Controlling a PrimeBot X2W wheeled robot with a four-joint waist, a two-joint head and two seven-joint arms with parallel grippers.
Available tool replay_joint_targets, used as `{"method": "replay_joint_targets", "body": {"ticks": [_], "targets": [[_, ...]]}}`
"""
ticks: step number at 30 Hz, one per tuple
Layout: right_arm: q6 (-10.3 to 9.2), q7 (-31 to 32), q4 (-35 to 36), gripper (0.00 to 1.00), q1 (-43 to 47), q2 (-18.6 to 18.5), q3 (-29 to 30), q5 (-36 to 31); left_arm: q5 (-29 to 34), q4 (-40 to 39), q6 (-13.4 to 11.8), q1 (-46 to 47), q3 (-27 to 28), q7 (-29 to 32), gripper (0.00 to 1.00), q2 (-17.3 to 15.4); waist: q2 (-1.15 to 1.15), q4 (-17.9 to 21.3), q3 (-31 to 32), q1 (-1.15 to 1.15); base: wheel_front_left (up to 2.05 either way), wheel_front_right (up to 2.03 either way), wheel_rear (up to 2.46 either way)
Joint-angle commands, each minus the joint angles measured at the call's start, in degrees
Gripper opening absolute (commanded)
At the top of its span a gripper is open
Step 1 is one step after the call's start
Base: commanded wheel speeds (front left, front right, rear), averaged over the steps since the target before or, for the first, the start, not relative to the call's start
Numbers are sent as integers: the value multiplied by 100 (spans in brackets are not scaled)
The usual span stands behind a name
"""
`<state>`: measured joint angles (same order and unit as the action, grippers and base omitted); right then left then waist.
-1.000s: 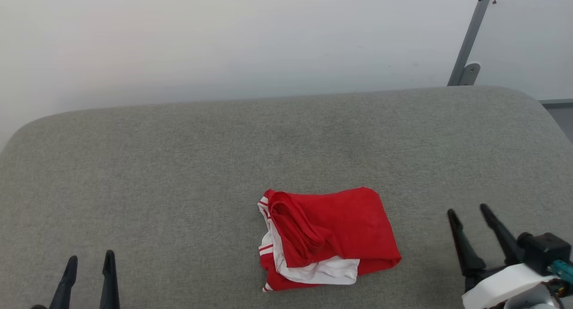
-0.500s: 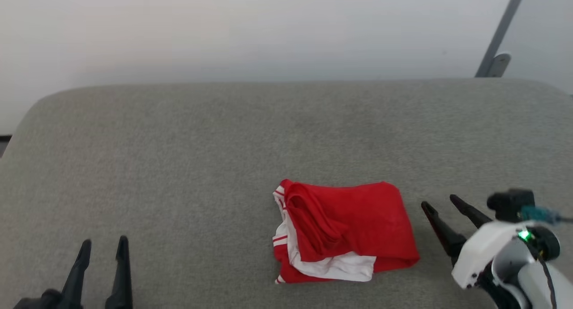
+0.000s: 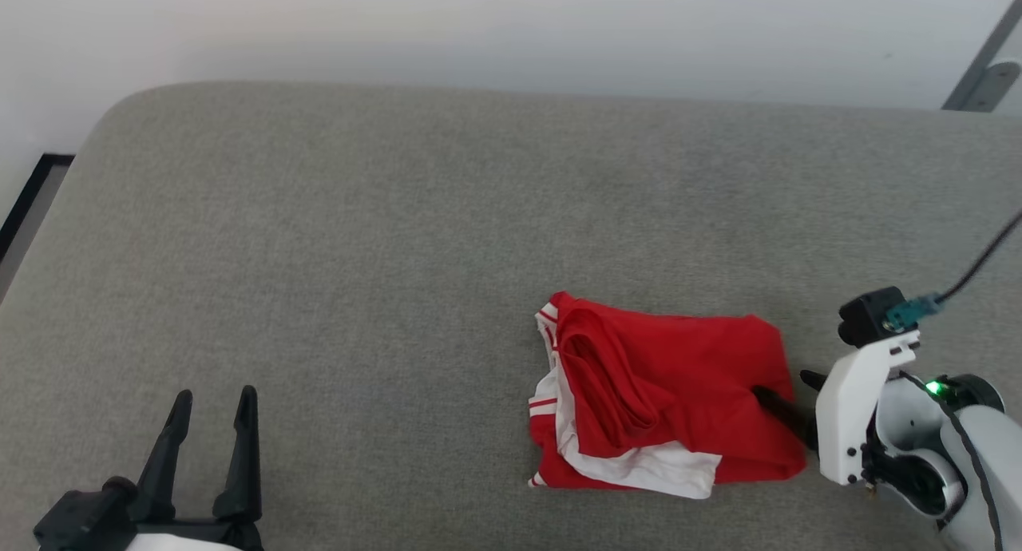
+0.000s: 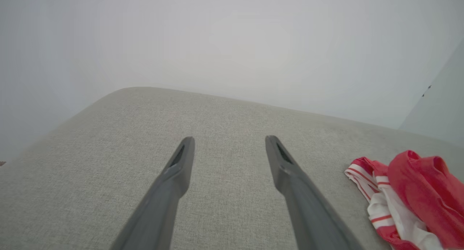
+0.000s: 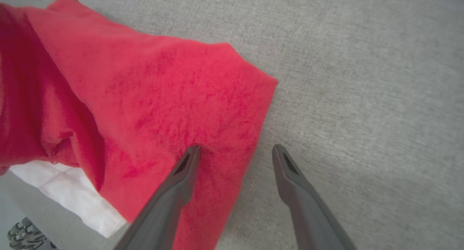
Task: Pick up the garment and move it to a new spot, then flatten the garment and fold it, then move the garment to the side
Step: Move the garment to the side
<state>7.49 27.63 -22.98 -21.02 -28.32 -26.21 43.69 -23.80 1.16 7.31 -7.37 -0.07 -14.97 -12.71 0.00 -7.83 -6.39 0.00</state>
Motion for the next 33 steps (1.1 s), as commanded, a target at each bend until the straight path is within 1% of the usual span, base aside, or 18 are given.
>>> {"method": "replay_joint_targets", "body": {"ticks": [1,6,11,14,15,16,24,25,33], "targets": [[0,202,-38,100,-120,-2,-55,27,-38,16,20,110,-35,-29,100,-26,0,-105,-116,0,0,0,0],[0,851,-262,100,-384,103,-171,35,-54,80,20,241,-134,-28,100,-40,0,-222,-257,0,0,0,0],[2,1535,-602,100,-453,338,-378,135,-82,144,20,348,-218,-29,100,-58,0,-304,-321,0,0,0,0],[10,1773,-686,100,-439,438,-465,187,-90,170,20,404,-246,-29,100,-57,0,-337,-353,0,0,0,0],[16,1811,-665,44,-436,461,-488,225,-94,178,20,413,-247,-29,100,-53,0,-342,-361,0,0,0,0],[19,1807,-604,0,-447,468,-502,235,-102,184,19,422,-248,-29,100,-50,0,-343,-370,0,0,0,0],[0,1742,-250,0,-628,230,-309,286,-184,151,20,500,-150,-28,100,-82,0,-219,-429,0,0,0,0],[0,1732,-106,0,-691,154,-235,259,-210,134,20,520,-136,-28,100,-104,0,-157,-458,0,0,0,0],[-1,1662,317,0,-902,-32,38,154,-280,78,20,707,-175,-29,100,-189,0,116,-576,0,0,0,0]]}}
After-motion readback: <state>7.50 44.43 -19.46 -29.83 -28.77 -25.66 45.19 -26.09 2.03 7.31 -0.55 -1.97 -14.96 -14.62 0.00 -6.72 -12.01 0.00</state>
